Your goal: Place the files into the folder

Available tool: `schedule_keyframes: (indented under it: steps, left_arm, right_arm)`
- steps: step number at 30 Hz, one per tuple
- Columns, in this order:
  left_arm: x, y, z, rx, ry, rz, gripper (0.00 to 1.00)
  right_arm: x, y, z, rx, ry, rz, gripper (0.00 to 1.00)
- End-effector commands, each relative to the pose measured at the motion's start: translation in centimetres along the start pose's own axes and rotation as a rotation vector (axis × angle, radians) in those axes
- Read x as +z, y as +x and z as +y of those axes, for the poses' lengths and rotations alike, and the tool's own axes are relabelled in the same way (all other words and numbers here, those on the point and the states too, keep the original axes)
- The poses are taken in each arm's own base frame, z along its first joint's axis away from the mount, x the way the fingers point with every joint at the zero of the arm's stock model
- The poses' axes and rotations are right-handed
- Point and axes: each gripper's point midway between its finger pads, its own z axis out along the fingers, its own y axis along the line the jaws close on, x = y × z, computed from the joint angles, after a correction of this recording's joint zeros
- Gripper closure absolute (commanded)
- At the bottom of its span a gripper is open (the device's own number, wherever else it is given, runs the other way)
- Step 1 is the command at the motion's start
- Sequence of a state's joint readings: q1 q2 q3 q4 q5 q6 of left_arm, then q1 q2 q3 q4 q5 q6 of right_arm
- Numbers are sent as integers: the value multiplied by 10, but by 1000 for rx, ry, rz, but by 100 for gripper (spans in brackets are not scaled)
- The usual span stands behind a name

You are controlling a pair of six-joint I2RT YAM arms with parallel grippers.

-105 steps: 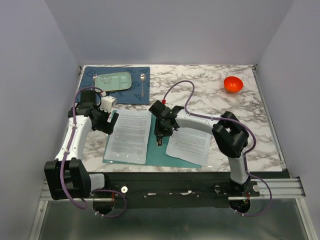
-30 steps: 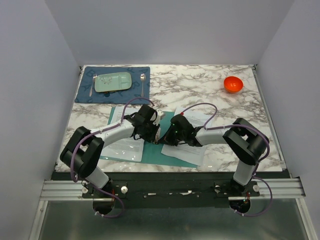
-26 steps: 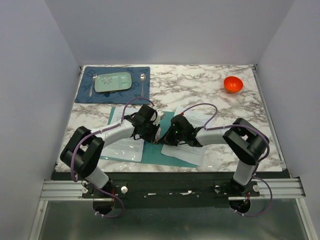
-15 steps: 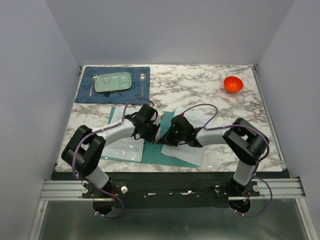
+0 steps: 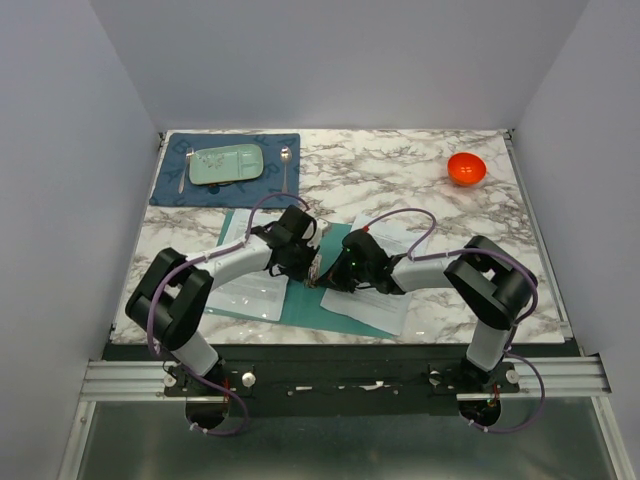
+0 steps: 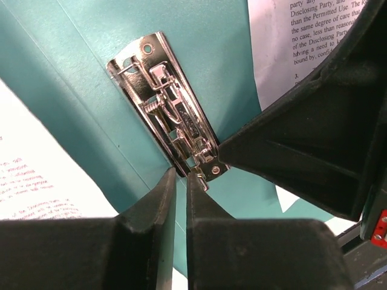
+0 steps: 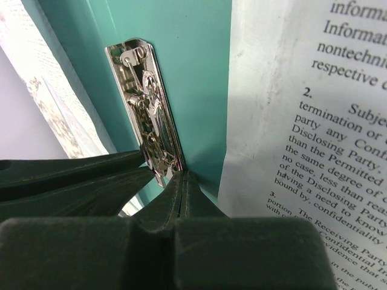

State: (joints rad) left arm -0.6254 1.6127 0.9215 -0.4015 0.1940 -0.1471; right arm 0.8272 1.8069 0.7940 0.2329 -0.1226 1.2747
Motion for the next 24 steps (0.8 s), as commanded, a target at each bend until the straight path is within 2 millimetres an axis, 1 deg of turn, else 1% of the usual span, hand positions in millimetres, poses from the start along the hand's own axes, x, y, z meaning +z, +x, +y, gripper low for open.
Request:
schedule_keyframes:
  steps: [1,6,10,13,17,20,22,24]
  left_arm:
    - [0,23,6,19,-17,51,90]
    - [5,25,4,15,-6,66,90]
    - [4,19,1,12,10,64,90]
    - [-5,14,-3,24,20,65,90]
    - [-31,1,-8,48,43,-4,90]
    - [-42,-4,-12,46,67,-33,88]
    - [-40,-5,-13,44,72,-34,87]
    - [-35,-4,-11,40,69,-22,85]
  right_arm:
    - [8,13,-89,8,284,17,100]
    - [8,13,-86,9,279,17,99]
    - [9,12,-86,8,279,16,99]
    - [9,13,-87,8,285,19,100]
    - [9,13,-93,9,300,12,100]
    - [10,14,-96,17,310,15,100]
    - [10,15,-97,24,311,15,100]
    - [9,13,-96,25,310,10,99]
